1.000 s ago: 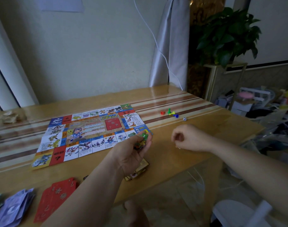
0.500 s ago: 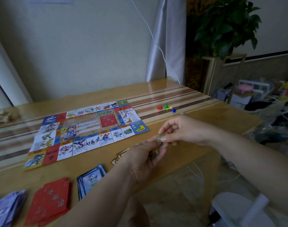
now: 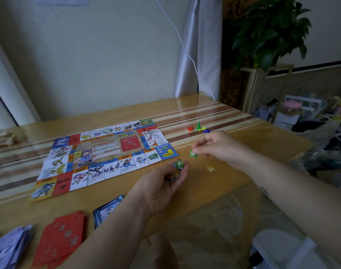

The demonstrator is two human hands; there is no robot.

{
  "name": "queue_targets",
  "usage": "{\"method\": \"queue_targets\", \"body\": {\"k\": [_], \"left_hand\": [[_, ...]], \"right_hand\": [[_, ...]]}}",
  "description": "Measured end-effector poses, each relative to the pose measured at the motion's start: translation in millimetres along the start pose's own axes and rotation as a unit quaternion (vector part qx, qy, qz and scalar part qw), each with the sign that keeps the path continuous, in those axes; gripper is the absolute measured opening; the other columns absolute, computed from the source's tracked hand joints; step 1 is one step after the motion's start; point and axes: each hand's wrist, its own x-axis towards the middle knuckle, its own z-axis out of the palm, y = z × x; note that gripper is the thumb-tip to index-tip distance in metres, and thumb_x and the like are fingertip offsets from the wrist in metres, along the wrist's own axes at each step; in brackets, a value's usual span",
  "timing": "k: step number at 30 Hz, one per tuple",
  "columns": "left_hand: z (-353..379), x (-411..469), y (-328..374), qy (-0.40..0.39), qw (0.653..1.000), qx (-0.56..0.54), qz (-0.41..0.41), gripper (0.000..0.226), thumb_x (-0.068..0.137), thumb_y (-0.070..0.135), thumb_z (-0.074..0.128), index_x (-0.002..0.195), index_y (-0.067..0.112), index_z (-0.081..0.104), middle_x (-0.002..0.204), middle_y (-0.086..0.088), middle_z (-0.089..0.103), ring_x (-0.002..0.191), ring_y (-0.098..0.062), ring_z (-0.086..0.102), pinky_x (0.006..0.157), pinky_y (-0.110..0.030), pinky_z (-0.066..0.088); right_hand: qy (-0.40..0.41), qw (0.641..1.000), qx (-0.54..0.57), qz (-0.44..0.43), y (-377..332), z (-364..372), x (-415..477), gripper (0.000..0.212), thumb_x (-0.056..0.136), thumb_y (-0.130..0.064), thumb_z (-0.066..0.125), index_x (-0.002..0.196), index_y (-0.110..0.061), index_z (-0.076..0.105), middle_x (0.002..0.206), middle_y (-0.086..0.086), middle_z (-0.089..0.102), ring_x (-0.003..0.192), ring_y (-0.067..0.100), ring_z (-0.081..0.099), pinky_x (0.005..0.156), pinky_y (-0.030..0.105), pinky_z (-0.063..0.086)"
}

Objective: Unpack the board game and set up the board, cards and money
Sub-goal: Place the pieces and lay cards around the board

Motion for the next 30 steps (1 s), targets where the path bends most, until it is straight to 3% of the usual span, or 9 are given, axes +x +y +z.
{"method": "queue_targets", "body": {"k": [3,6,9,13,15,18,26,28,30], "left_hand": [[-5,0,4,0.017,1.000,0.011,0.017,0.015,0.092,-0.009,0.044,0.092,-0.007,0.059,0.082,-0.024,0.070,0.099,-0.031,0.065,0.070,-0.041,0.055],[-8,-1,5,0.036,0.999,0.024,0.026,0.013,0.091,-0.008,0.046,0.089,-0.006,0.059,0.081,-0.023,0.070,0.094,-0.029,0.066,0.070,-0.039,0.055],[-9,0,6,0.051,0.998,0.031,0.029,0.008,0.090,-0.007,0.050,0.089,-0.006,0.058,0.078,-0.022,0.070,0.096,-0.028,0.066,0.069,-0.037,0.056],[-6,0,4,0.060,0.997,0.039,0.036,0.007,0.089,-0.006,0.053,0.091,-0.001,0.057,0.070,-0.018,0.071,0.088,-0.026,0.067,0.067,-0.034,0.056],[-4,0,3,0.058,0.996,0.047,0.039,0.007,0.089,-0.005,0.054,0.089,0.000,0.059,0.070,-0.017,0.071,0.085,-0.025,0.067,0.066,-0.032,0.056],[-2,1,2,0.054,0.996,0.056,0.039,0.009,0.088,-0.005,0.055,0.086,0.000,0.063,0.074,-0.016,0.071,0.083,-0.024,0.067,0.066,-0.032,0.056],[-12,3,7,0.062,0.997,0.042,0.018,0.011,0.090,-0.005,0.053,0.099,-0.008,0.058,0.076,-0.020,0.071,0.084,-0.025,0.068,0.064,-0.032,0.058],[-14,3,9,0.066,0.997,0.037,0.025,0.009,0.090,-0.005,0.053,0.097,-0.007,0.058,0.076,-0.019,0.071,0.084,-0.025,0.068,0.065,-0.033,0.058],[-17,3,11,0.070,0.996,0.042,0.035,0.008,0.090,-0.005,0.053,0.096,-0.006,0.058,0.076,-0.019,0.071,0.083,-0.024,0.068,0.065,-0.032,0.057]], "right_hand": [[-0.071,0.991,-0.113,0.019,6,12,-1,0.016,0.082,-0.014,0.071,0.074,-0.026,0.064,0.080,-0.008,0.067,0.083,0.011,0.063,0.084,0.028,0.048],[-0.113,0.980,-0.162,0.021,11,31,-3,0.006,0.081,-0.017,0.073,0.085,-0.021,0.070,0.086,-0.003,0.069,0.085,0.011,0.064,0.081,0.025,0.048],[-0.074,0.966,-0.246,-0.038,17,39,-1,0.013,0.081,-0.021,0.073,0.093,-0.017,0.074,0.083,-0.007,0.065,0.076,0.006,0.059,0.072,0.022,0.046],[0.001,0.988,-0.142,-0.067,1,32,3,0.013,0.089,-0.026,0.063,0.092,-0.018,0.073,0.089,-0.009,0.067,0.078,-0.002,0.056,0.075,0.016,0.043],[-0.022,0.995,-0.085,-0.046,-8,28,6,0.012,0.085,-0.035,0.068,0.078,-0.025,0.070,0.083,-0.010,0.069,0.081,0.003,0.061,0.081,0.024,0.045],[-0.084,0.993,-0.087,-0.008,-10,30,9,0.020,0.074,-0.037,0.078,0.065,-0.022,0.068,0.066,-0.012,0.066,0.072,0.004,0.058,0.076,0.028,0.045],[-0.111,0.990,0.018,0.085,-12,22,10,0.006,0.087,-0.022,0.066,0.084,-0.017,0.067,0.066,-0.011,0.059,0.060,0.006,0.044,0.055,0.020,0.031],[-0.093,0.993,0.005,0.078,-7,19,11,0.008,0.087,-0.023,0.066,0.088,-0.016,0.068,0.073,-0.009,0.062,0.065,0.007,0.048,0.060,0.021,0.035],[-0.098,0.992,-0.069,0.048,0,21,12,0.002,0.084,-0.025,0.070,0.084,-0.024,0.069,0.081,-0.008,0.067,0.080,0.009,0.058,0.076,0.024,0.044]]}}
